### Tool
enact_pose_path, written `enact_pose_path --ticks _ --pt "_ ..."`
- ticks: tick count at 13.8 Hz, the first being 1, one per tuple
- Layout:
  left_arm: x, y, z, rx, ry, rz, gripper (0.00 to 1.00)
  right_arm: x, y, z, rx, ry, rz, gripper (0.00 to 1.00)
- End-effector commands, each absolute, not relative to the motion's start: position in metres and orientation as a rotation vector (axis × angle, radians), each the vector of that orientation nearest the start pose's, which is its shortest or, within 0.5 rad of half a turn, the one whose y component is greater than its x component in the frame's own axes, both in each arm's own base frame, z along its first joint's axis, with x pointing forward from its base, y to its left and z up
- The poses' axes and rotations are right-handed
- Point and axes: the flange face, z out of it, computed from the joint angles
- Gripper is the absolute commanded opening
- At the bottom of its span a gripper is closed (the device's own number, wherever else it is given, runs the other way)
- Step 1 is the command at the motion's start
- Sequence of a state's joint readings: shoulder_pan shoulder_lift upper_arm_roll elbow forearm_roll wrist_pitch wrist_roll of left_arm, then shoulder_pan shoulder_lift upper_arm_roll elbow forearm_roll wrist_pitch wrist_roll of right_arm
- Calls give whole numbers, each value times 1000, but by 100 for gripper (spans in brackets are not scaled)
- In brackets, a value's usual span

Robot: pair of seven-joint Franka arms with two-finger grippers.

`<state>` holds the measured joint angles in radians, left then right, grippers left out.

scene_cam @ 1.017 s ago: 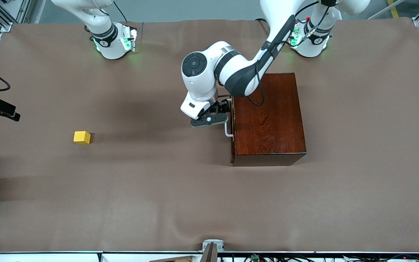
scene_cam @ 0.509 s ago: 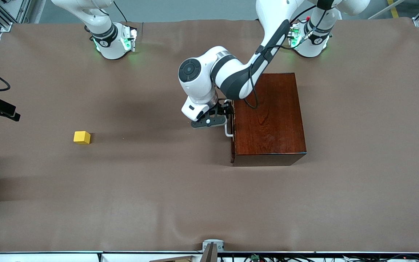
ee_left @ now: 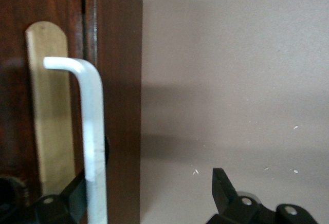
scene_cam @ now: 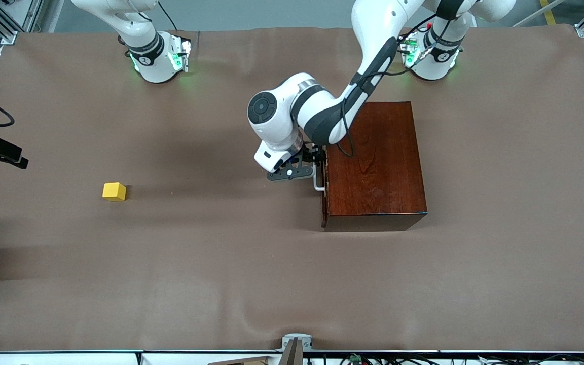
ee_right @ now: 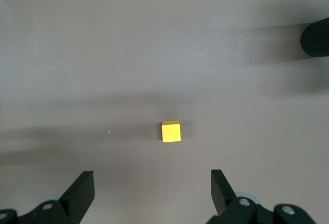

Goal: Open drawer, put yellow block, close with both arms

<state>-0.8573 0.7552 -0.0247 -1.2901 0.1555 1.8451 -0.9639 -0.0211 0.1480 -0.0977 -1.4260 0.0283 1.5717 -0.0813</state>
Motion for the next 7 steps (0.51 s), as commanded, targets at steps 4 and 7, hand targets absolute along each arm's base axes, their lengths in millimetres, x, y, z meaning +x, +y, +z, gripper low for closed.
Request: enact_pose_path --ticks 4,7 --pt "465 -569 290 -2954 -68 -74 100 594 -61 613 -3108 72 -11 100" --pt "458 -585 295 -3018 -108 -126 100 594 -61 613 -3109 72 -13 100"
